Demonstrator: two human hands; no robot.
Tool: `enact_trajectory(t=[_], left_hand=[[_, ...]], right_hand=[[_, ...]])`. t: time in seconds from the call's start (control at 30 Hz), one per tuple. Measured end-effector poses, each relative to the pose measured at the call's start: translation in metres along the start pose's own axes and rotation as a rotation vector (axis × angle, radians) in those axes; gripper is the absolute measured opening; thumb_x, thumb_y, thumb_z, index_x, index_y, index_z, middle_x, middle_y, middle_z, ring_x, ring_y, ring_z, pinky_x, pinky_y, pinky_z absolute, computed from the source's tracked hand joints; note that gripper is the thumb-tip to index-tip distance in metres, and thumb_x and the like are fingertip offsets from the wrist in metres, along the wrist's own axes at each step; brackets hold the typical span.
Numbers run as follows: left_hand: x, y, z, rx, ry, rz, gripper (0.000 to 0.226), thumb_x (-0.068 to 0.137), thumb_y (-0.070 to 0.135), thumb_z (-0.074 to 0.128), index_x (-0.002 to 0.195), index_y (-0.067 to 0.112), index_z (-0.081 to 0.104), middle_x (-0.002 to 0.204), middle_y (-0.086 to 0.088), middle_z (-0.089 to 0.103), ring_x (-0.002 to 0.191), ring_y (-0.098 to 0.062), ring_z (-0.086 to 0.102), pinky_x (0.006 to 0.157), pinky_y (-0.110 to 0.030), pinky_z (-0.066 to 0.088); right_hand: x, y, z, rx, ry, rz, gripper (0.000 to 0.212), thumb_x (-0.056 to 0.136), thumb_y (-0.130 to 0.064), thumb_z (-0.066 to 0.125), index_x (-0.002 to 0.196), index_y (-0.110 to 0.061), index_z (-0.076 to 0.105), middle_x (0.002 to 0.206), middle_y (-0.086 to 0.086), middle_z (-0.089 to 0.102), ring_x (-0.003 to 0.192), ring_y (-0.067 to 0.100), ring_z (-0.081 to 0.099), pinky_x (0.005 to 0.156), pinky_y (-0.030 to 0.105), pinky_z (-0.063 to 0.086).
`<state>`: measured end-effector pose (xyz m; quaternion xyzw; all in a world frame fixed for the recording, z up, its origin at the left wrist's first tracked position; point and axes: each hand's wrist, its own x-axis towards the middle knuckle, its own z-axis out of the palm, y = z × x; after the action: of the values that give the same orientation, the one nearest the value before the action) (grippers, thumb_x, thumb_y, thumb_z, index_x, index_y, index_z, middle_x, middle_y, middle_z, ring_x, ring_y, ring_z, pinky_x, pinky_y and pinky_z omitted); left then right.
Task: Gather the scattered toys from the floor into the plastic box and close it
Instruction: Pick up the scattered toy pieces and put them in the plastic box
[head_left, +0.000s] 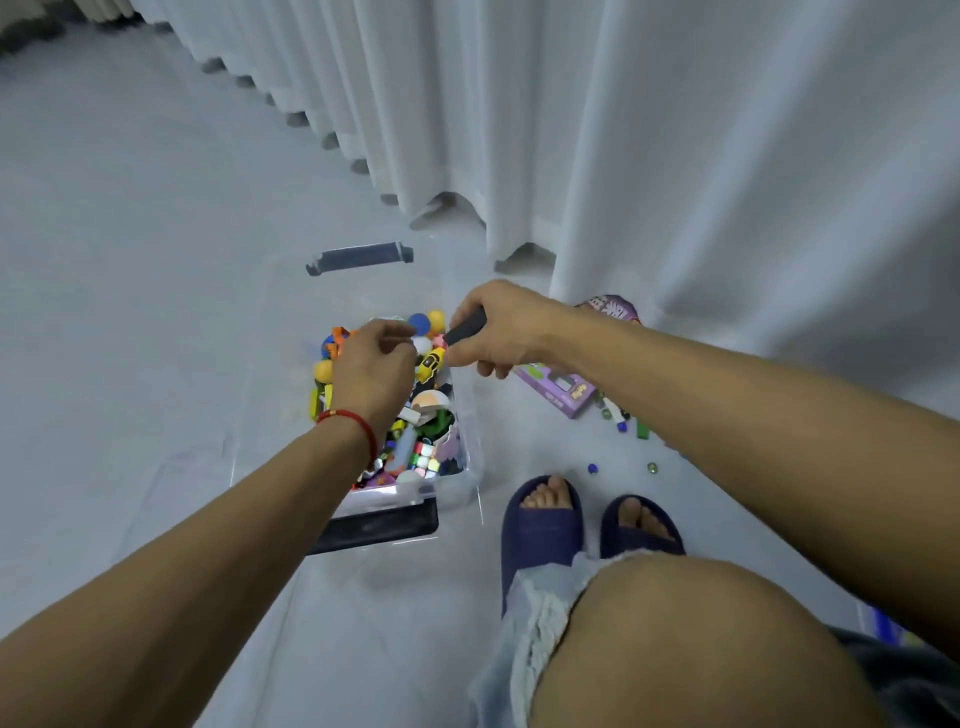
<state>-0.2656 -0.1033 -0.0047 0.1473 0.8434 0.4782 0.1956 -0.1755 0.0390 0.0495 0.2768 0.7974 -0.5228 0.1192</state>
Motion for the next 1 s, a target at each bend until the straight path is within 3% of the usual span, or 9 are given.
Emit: enact_trajectory(t=[0.17, 0.3, 0.37, 0.43, 0.53, 0.6, 0.67, 0.77, 1.0], left_hand=[[-0.004, -0.007, -0.005, -0.052, 0.145, -0.12, 0.028, 0.083, 0.015, 0.05, 0.107, 0.021, 0.064, 0.099, 0.001, 0.067, 0.094, -0.023, 0.066, 0.087, -0.047, 0.057], [-0.024, -0.006, 0.002, 0.054, 0.116, 0.042, 0.028, 0.089, 0.01, 0.053, 0.113, 0.016, 0.064, 0.106, 0.001, 0.066, 0.099, -0.018, 0.063, 0.085, -0.032, 0.055], [-0.04, 0.003, 0.019, 0.091, 0.046, 0.201, 0.029, 0.087, 0.005, 0.055, 0.112, 0.013, 0.065, 0.106, 0.002, 0.068, 0.096, -0.013, 0.063, 0.077, -0.015, 0.05], [-0.054, 0.008, 0.045, 0.138, -0.071, 0.333, 0.029, 0.085, 0.003, 0.056, 0.108, 0.016, 0.067, 0.102, 0.006, 0.068, 0.09, -0.007, 0.063, 0.073, -0.006, 0.046], [-0.068, -0.003, 0.1, 0.213, -0.294, 0.42, 0.026, 0.082, 0.003, 0.057, 0.101, 0.018, 0.068, 0.097, 0.007, 0.067, 0.084, -0.008, 0.063, 0.074, -0.018, 0.052], [-0.068, -0.025, 0.142, 0.336, -0.434, 0.384, 0.025, 0.082, 0.004, 0.059, 0.101, 0.018, 0.068, 0.1, 0.004, 0.067, 0.082, -0.012, 0.061, 0.076, -0.024, 0.049], [-0.063, -0.055, 0.18, 0.491, -0.554, 0.352, 0.027, 0.083, 0.007, 0.061, 0.107, 0.018, 0.069, 0.106, -0.001, 0.065, 0.089, -0.016, 0.061, 0.078, -0.024, 0.044], [-0.055, -0.092, 0.222, 0.691, -0.679, 0.367, 0.032, 0.086, 0.009, 0.062, 0.117, 0.018, 0.065, 0.113, -0.01, 0.06, 0.104, -0.03, 0.059, 0.086, -0.034, 0.045], [-0.033, -0.121, 0.286, 0.877, -0.773, 0.565, 0.037, 0.093, 0.01, 0.058, 0.129, 0.012, 0.054, 0.121, -0.014, 0.049, 0.104, -0.029, 0.052, 0.09, -0.036, 0.049]], right_hand=[[0.013, 0.012, 0.022, 0.192, -0.078, 0.058, 0.056, 0.08, -0.008, 0.081, 0.127, 0.006, 0.053, 0.107, 0.021, 0.069, 0.088, 0.031, 0.074, 0.084, 0.042, 0.061], [-0.002, 0.029, -0.02, 0.169, 0.031, 0.058, 0.019, 0.094, -0.004, 0.054, 0.112, 0.0, 0.057, 0.091, 0.018, 0.063, 0.074, 0.029, 0.063, 0.063, 0.033, 0.055], [-0.009, 0.057, -0.052, 0.05, 0.142, 0.106, 0.022, 0.093, -0.008, 0.054, 0.111, 0.0, 0.062, 0.095, 0.017, 0.069, 0.075, 0.03, 0.066, 0.065, 0.036, 0.053], [-0.02, 0.096, -0.08, -0.214, 0.244, 0.19, 0.021, 0.092, -0.012, 0.057, 0.109, -0.007, 0.069, 0.1, 0.013, 0.073, 0.083, 0.031, 0.071, 0.072, 0.036, 0.057], [-0.046, 0.165, -0.097, -0.606, 0.207, 0.316, 0.021, 0.091, -0.014, 0.059, 0.107, -0.012, 0.072, 0.108, 0.006, 0.072, 0.093, 0.026, 0.066, 0.077, 0.028, 0.05], [-0.061, 0.212, -0.09, -0.688, 0.144, 0.367, 0.017, 0.09, -0.014, 0.061, 0.102, -0.01, 0.073, 0.107, 0.005, 0.072, 0.092, 0.024, 0.064, 0.078, 0.031, 0.051], [-0.069, 0.253, -0.076, -0.679, 0.171, 0.377, 0.012, 0.091, -0.014, 0.061, 0.1, -0.016, 0.069, 0.105, 0.004, 0.069, 0.083, 0.022, 0.06, 0.072, 0.033, 0.049], [-0.064, 0.305, -0.047, -0.596, 0.25, 0.397, 0.02, 0.092, -0.02, 0.061, 0.11, -0.027, 0.066, 0.113, 0.003, 0.065, 0.094, 0.023, 0.06, 0.08, 0.035, 0.051], [-0.011, 0.362, 0.006, -0.489, 0.307, 0.397, 0.045, 0.096, -0.023, 0.061, 0.139, -0.021, 0.05, 0.137, 0.01, 0.044, 0.114, 0.032, 0.056, 0.092, 0.044, 0.052]])
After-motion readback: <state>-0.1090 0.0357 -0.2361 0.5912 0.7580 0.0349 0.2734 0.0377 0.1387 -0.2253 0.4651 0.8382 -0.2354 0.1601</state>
